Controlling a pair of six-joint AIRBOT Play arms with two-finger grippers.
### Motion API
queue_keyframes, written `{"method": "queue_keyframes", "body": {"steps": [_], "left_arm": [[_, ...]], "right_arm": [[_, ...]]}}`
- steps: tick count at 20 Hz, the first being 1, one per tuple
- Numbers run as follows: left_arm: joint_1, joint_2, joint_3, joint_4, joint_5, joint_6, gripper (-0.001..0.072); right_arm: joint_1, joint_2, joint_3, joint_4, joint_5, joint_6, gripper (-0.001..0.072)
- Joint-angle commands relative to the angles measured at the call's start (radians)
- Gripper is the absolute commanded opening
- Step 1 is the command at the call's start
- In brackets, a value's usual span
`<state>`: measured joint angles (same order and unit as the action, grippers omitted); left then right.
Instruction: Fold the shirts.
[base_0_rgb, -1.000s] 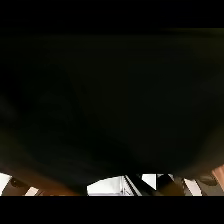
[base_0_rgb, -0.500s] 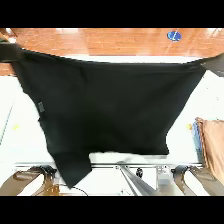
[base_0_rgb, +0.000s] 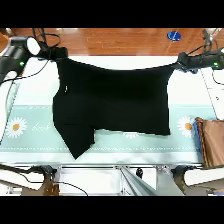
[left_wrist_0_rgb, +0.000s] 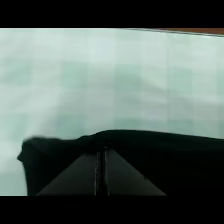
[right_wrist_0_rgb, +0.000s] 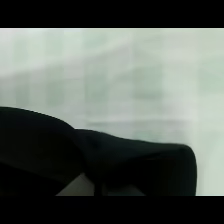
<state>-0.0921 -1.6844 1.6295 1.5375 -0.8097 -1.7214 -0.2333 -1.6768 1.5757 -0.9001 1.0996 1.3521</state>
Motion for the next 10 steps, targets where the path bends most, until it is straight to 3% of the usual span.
{"method": "queue_keyframes", "body": {"steps": [1,5,7,10], "left_arm": [[0.024,-0.126,0.057,-0.068,-0.031,-0.005,0.0024],[0.086,-0.135,0.076,-0.169,-0.129,0.014,0.0024],[0.121,-0.135,0.103,-0.166,-0.259,0.159,0.0024],[0.159,-0.147,0.098,-0.174,-0.461,0.230,0.0023]], "right_arm": [[0.000,-0.163,0.113,0.007,-0.008,0.047,0.0029],[0.000,-0.174,0.117,0.010,0.041,0.048,0.0030],[-0.003,-0.171,0.116,0.002,0.143,0.012,0.0030],[0.013,-0.171,0.115,-0.077,0.308,0.005,0.0030]]}}
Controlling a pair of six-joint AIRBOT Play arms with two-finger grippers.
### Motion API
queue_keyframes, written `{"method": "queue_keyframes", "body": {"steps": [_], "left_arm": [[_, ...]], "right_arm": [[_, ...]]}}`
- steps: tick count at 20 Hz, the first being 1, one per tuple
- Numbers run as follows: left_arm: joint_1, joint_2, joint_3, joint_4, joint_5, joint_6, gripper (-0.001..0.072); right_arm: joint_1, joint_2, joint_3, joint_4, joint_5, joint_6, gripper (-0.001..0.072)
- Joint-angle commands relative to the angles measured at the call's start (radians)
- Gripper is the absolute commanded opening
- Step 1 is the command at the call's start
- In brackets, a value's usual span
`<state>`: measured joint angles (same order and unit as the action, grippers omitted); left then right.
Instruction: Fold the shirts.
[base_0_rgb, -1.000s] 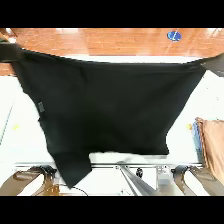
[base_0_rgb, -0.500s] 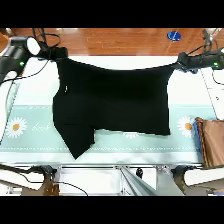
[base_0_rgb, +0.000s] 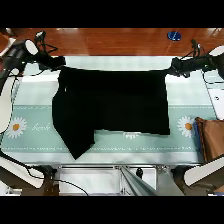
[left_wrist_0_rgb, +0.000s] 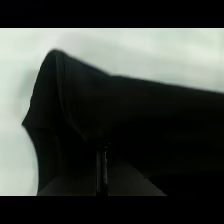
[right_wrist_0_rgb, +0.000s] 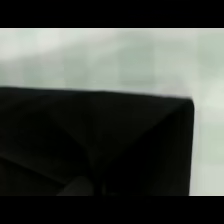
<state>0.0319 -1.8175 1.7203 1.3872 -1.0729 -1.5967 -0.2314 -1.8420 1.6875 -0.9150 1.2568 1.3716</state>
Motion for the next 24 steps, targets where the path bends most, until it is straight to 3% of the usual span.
{"method": "queue_keyframes", "body": {"steps": [1,6,15,16,17,18,19,22,24], "left_arm": [[0.037,-0.023,-0.005,-0.023,-0.257,0.130,0.0024],[0.036,-0.035,-0.069,-0.023,-0.332,0.153,0.0023],[0.036,-0.034,-0.068,-0.024,-0.393,0.153,0.0024],[0.036,-0.034,-0.068,-0.027,-0.417,0.146,0.0026],[0.036,-0.034,-0.067,-0.026,-0.449,0.121,0.0149],[0.036,-0.032,-0.066,-0.026,-0.480,0.098,0.0511],[0.036,-0.026,-0.066,-0.026,-0.513,0.085,0.0696],[0.037,0.019,-0.068,-0.024,-0.582,0.067,0.0698],[0.048,0.103,-0.121,-0.022,-0.585,0.078,0.0699]], "right_arm": [[0.024,-0.006,0.003,-0.103,0.190,-0.014,0.0030],[0.067,-0.006,0.003,-0.274,0.222,0.065,0.0030],[0.100,-0.056,0.003,-0.269,0.277,0.090,0.0030],[0.106,-0.056,0.004,-0.269,0.280,0.097,0.0065],[0.109,-0.056,0.004,-0.270,0.291,0.120,0.0401],[0.109,-0.055,0.004,-0.271,0.321,0.121,0.0620],[0.105,-0.043,0.004,-0.282,0.338,0.097,0.0617],[0.094,0.073,0.003,-0.302,0.343,0.054,0.0616],[0.070,0.206,-0.058,-0.317,0.265,0.054,0.0616]]}}
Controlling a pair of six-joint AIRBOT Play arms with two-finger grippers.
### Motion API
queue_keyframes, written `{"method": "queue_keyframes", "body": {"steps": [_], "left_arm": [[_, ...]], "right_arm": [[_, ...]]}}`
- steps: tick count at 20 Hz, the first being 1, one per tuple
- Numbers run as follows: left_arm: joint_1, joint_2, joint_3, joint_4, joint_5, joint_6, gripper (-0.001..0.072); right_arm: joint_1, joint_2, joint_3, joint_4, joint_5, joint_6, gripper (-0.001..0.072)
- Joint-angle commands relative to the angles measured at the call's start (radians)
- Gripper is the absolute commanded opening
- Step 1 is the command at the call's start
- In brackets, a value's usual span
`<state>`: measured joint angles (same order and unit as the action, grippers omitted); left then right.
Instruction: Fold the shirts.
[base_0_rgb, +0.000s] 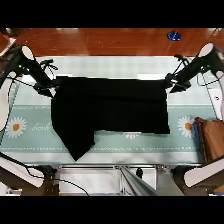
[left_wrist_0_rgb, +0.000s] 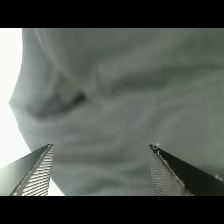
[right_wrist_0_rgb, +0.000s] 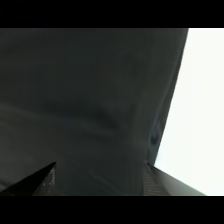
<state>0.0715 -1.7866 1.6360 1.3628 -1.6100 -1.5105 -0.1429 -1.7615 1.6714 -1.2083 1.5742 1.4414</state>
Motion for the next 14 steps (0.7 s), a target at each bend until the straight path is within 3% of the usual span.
{"method": "queue_keyframes", "body": {"steps": [1,4,6,8,11,14], "left_arm": [[0.022,0.129,-0.095,0.001,-0.031,-0.001,0.0699],[0.127,0.349,-0.379,-0.010,0.089,0.021,0.0699],[0.245,0.519,-0.592,-0.093,0.185,0.043,0.0699],[0.379,0.682,-0.807,-0.229,0.301,0.065,0.0699],[0.479,0.810,-1.060,-0.320,0.370,0.083,0.0699],[0.448,0.808,-1.197,-0.453,0.370,0.208,0.0699]], "right_arm": [[-0.041,0.206,-0.117,-0.011,-0.110,-0.013,0.0616],[-0.123,0.452,-0.469,0.123,-0.279,-0.042,0.0616],[-0.181,0.611,-0.731,0.359,-0.304,-0.239,0.0617],[-0.211,0.731,-0.916,0.491,-0.322,-0.297,0.0617],[-0.192,0.853,-1.066,0.542,-0.330,-0.303,0.0617],[-0.170,0.909,-1.092,0.554,-0.332,-0.279,0.0617]]}}
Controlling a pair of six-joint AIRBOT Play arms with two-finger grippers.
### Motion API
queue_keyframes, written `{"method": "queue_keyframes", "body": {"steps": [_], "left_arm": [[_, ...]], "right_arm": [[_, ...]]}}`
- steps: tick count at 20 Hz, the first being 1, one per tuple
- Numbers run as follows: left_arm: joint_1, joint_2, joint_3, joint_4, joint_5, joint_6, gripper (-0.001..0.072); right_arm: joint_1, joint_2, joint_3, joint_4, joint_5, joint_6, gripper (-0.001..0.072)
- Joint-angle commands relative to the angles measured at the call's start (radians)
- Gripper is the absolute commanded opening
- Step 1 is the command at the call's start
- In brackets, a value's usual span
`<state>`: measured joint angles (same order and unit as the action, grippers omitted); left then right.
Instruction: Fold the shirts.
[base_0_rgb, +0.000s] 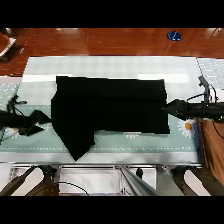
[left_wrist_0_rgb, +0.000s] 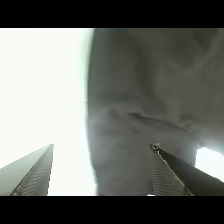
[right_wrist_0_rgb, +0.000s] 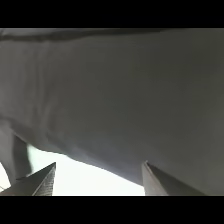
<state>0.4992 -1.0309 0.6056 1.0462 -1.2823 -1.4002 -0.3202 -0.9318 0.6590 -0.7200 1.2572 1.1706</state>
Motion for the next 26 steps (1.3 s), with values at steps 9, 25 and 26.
{"method": "queue_keyframes", "body": {"steps": [9,25,26], "left_arm": [[-0.069,0.029,-0.281,-0.212,0.189,0.106,0.0698],[-0.199,-0.006,-0.114,-0.266,0.223,0.174,0.0023],[-0.199,-0.006,-0.100,-0.266,0.223,0.174,0.0022]], "right_arm": [[-0.059,0.092,-0.079,0.168,0.003,0.035,0.0617],[-0.259,0.066,-0.249,-0.311,0.055,0.230,0.0595],[-0.254,0.035,-0.249,-0.298,0.041,0.230,0.0595]]}}
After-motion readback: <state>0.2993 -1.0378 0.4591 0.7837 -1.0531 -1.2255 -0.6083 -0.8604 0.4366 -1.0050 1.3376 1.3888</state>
